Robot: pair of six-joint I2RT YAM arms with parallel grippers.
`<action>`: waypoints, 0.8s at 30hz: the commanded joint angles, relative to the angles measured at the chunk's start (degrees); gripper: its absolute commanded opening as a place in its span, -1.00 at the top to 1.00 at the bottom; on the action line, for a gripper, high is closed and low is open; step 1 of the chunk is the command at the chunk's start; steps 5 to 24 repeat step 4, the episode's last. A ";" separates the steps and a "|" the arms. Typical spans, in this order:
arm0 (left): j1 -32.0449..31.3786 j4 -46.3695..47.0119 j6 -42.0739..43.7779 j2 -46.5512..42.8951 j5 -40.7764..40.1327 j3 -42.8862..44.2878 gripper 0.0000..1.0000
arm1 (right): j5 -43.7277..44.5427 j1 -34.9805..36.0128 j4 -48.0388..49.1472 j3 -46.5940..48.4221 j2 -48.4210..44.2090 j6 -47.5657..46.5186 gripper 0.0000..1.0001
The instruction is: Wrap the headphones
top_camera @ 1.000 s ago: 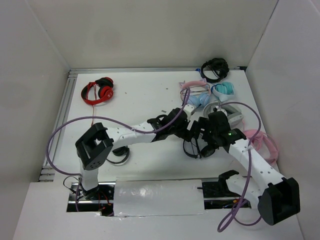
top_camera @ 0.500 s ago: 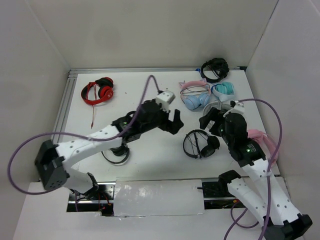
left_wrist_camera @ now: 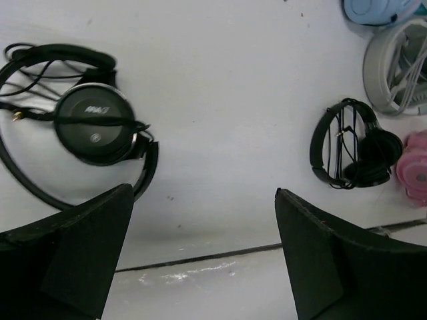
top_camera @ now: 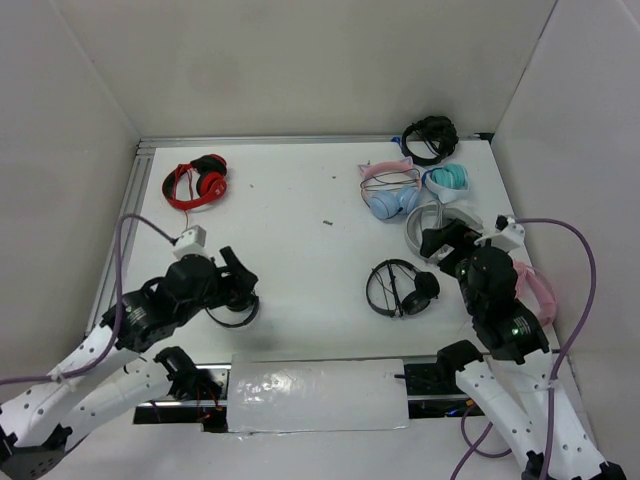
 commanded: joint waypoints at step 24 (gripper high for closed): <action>0.92 -8.57 -7.46 -5.82 -3.24 -1.22 -0.99 | 2.16 0.31 1.25 -0.97 -0.18 1.89 -0.99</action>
